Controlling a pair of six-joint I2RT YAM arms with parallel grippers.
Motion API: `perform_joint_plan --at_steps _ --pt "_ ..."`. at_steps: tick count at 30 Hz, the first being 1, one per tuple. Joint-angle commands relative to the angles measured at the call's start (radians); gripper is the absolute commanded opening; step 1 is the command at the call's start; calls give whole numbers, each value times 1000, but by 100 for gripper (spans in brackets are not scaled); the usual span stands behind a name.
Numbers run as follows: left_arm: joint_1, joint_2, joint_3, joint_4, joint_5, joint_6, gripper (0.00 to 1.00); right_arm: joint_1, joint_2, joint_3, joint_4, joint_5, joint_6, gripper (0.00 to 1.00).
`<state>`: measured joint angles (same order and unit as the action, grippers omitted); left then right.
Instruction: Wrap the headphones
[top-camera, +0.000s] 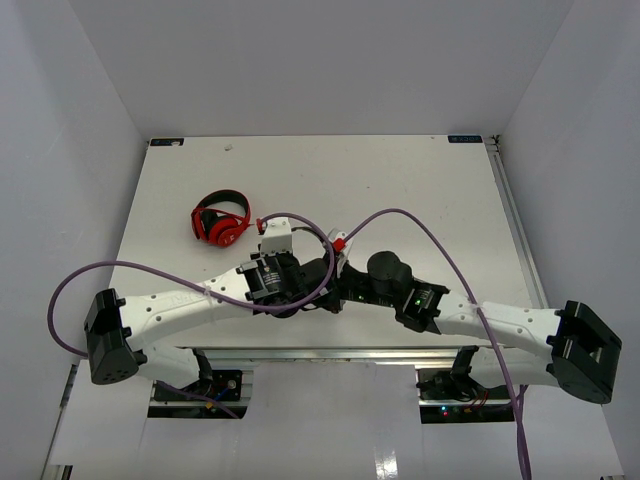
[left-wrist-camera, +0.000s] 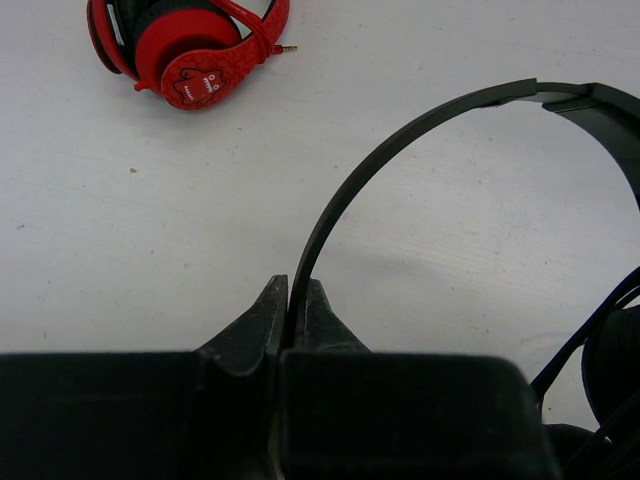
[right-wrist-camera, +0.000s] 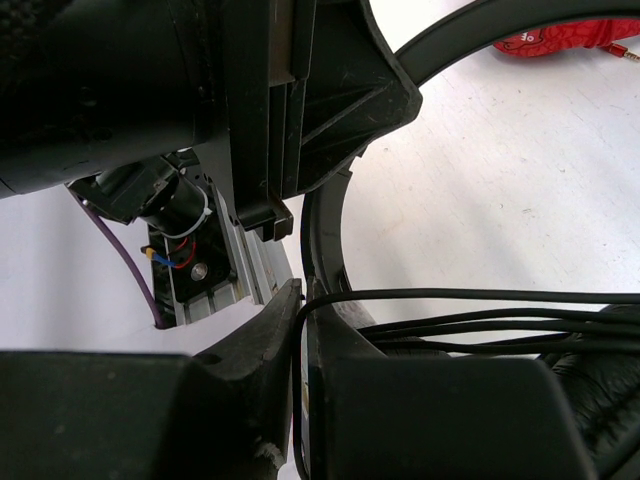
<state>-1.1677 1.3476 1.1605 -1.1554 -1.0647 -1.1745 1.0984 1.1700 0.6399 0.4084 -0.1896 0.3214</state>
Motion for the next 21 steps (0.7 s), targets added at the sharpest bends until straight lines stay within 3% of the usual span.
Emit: perform_joint_plan --at_steps 1,12,15,21 --pt "25 -4 67 -6 -88 -75 0 47 -39 -16 32 -76 -20 11" --pt "25 28 91 -55 -93 -119 0 96 -35 32 -21 57 -65 13" --pt "25 30 94 -59 -92 -126 0 103 -29 33 -36 101 -72 8" --pt "26 -7 94 -51 -78 -157 0 127 -23 2 -25 161 -58 8"
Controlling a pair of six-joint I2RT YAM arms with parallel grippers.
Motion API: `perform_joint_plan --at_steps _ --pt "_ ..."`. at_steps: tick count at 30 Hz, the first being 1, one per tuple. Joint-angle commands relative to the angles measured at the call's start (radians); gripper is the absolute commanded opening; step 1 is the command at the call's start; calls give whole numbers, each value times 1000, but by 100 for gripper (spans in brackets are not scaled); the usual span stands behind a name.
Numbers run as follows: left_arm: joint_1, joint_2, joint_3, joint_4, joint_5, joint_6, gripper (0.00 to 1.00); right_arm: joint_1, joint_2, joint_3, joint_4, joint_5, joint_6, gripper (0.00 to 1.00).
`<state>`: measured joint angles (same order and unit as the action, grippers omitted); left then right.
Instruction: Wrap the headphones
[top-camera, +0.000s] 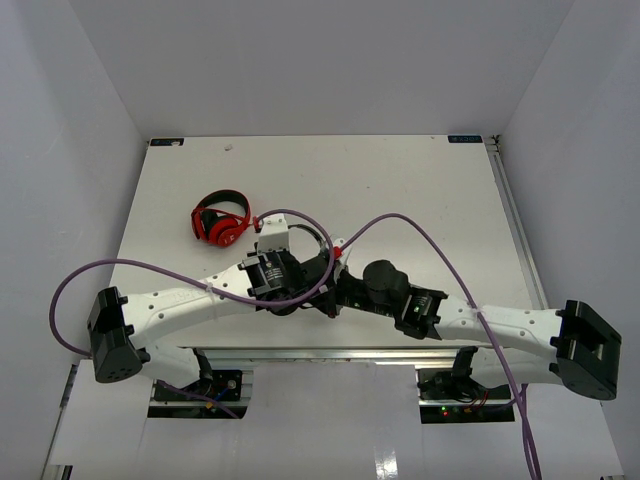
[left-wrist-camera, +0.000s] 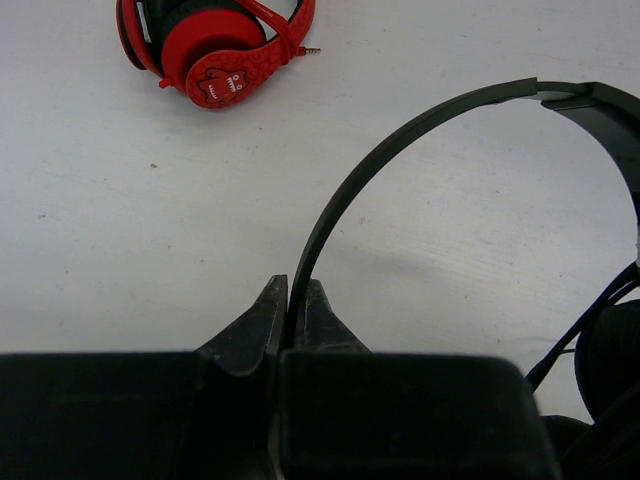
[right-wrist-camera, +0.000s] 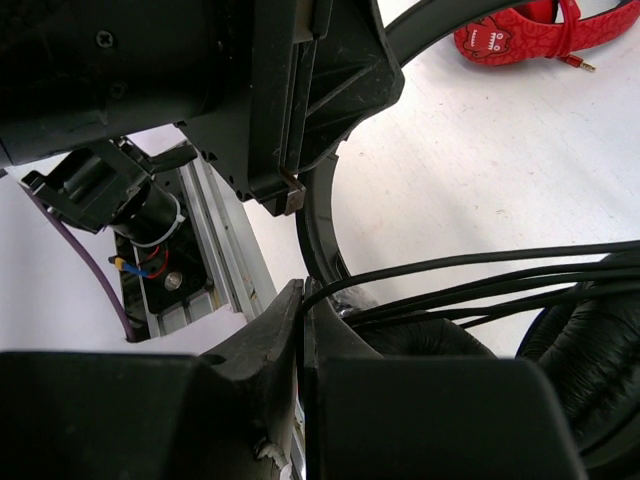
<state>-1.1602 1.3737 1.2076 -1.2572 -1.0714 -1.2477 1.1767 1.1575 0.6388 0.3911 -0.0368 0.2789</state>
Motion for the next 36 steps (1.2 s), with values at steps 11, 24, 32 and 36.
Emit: perform_joint_plan --at_steps 11,24,32,36 --pt "19 -70 54 41 -89 -110 0 83 -76 -18 3 79 -17 10" --pt "19 -197 0 154 -43 -89 0 92 -53 -107 95 258 -57 10" --pt "19 -247 -32 246 -3 -41 0 92 -72 -191 226 290 -103 11" --pt "19 -254 -34 264 17 -41 0 92 -66 -254 364 274 -143 14"
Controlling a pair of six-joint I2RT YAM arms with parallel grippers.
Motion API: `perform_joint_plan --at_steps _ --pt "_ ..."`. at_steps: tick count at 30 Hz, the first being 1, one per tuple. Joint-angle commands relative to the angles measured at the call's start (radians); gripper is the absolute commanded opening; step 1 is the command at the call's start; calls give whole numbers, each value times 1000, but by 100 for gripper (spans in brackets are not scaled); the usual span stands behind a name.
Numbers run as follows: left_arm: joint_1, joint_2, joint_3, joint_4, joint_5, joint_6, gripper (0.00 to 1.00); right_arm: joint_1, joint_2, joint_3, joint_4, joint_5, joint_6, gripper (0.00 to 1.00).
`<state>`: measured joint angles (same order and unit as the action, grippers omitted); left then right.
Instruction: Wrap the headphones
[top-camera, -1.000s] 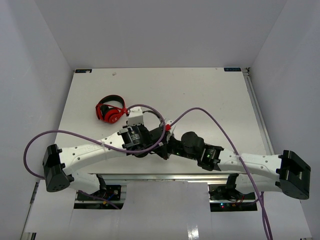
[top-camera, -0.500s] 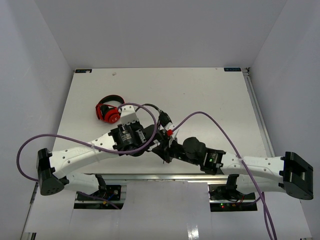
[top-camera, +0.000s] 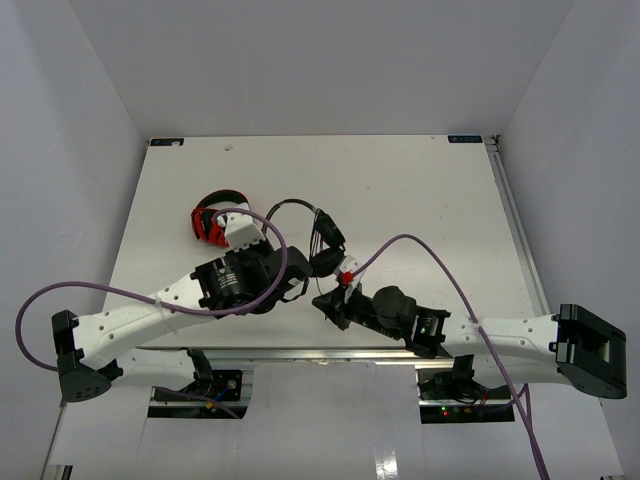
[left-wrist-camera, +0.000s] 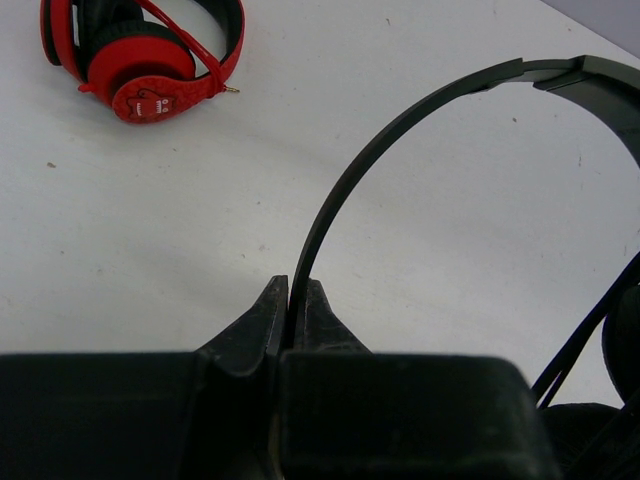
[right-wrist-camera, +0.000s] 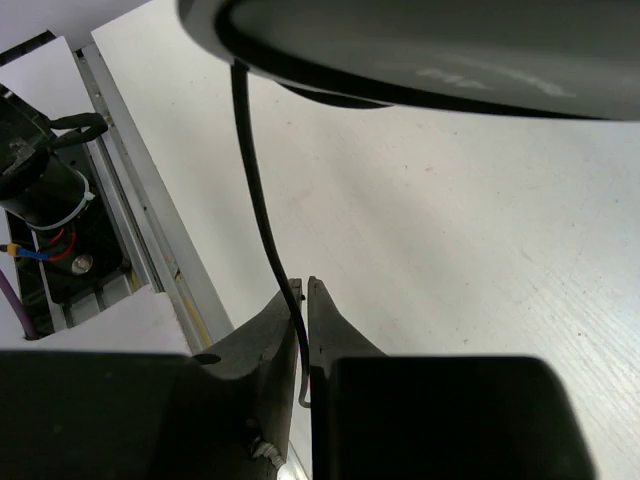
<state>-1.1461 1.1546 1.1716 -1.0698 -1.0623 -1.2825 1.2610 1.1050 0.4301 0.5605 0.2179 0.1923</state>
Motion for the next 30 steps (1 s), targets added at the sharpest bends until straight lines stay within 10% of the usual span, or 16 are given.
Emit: perform_joint_plan --at_steps 1,30 --pt "5 -36 2 81 13 -5 0 8 -9 -55 221 14 -64 15" --pt "5 -98 8 106 63 14 0 2 341 -205 916 54 -240 15"
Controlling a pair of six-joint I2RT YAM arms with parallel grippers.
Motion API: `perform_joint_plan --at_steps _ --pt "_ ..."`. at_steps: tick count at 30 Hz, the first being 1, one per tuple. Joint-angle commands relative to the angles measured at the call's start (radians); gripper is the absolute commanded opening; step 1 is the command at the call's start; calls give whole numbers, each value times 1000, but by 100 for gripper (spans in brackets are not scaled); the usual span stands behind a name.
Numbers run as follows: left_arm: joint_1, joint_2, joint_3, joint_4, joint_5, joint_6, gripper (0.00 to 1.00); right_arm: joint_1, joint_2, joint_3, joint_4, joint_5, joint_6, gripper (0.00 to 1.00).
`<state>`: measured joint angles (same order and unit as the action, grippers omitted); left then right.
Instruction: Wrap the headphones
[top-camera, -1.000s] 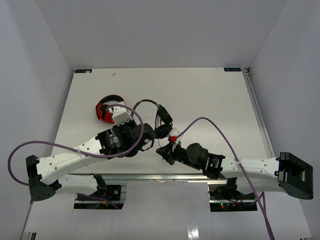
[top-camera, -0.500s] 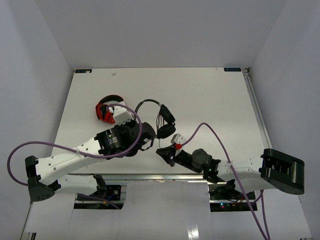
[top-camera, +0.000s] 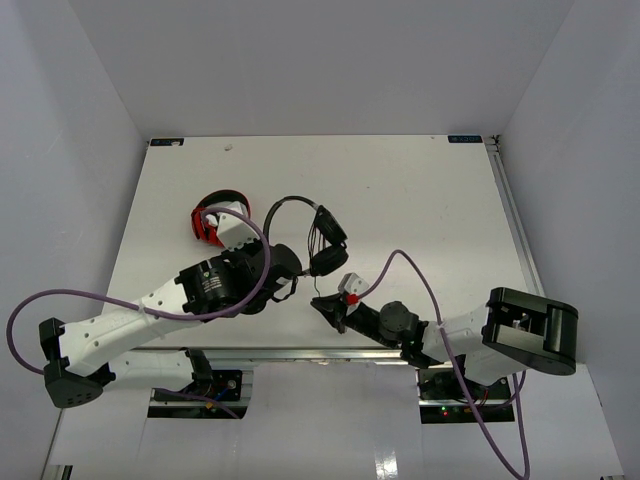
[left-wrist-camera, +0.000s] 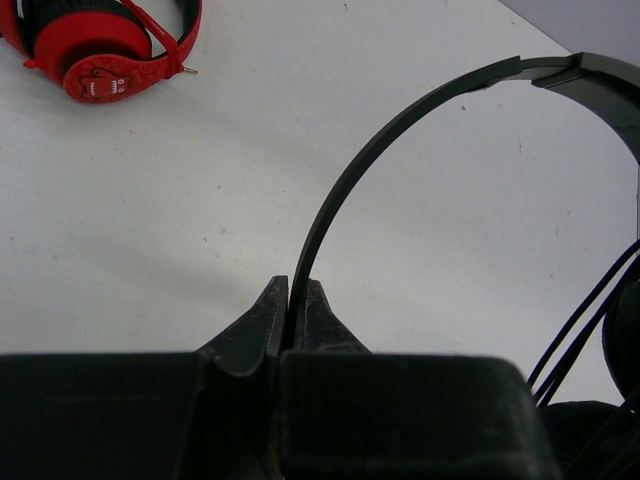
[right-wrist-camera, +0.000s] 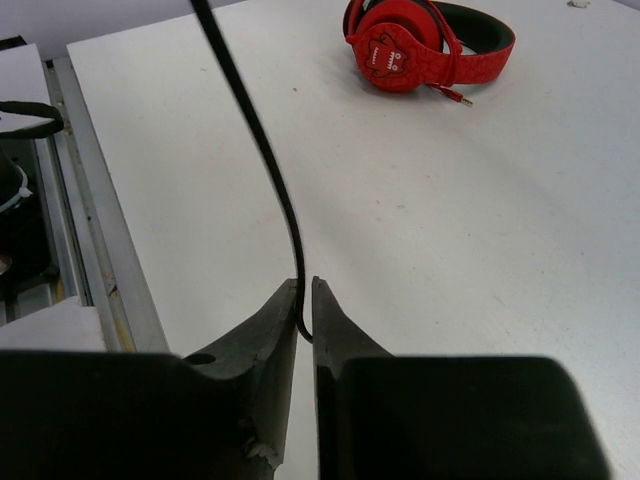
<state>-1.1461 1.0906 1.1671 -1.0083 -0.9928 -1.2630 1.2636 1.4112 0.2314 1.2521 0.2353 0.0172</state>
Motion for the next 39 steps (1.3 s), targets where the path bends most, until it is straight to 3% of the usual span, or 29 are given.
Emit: perform_joint_plan --at_steps 1,5,8,11,24,28,33,35,39 --pt "5 -37 13 45 -6 -5 0 -2 44 -6 242 36 -70 13" --pt "5 -50 10 52 3 -1 0 -18 92 -18 321 -7 -83 13" --pt "5 -56 7 56 8 2 0 -29 137 -23 396 -34 -96 23" --pt "5 -58 5 56 10 4 0 -49 181 -18 447 -59 -98 27" --pt "5 -82 -13 62 16 4 0 -147 330 11 589 -190 -52 28" --pt "5 -89 -20 69 20 4 0 -173 376 35 600 -222 -28 25" --pt "5 -102 -33 77 34 19 0 -212 411 43 624 -260 24 8" --pt "5 -132 -46 114 49 45 0 -242 408 32 633 -269 44 8" --pt "5 -215 -132 304 168 233 0 -294 391 18 635 -282 80 8"
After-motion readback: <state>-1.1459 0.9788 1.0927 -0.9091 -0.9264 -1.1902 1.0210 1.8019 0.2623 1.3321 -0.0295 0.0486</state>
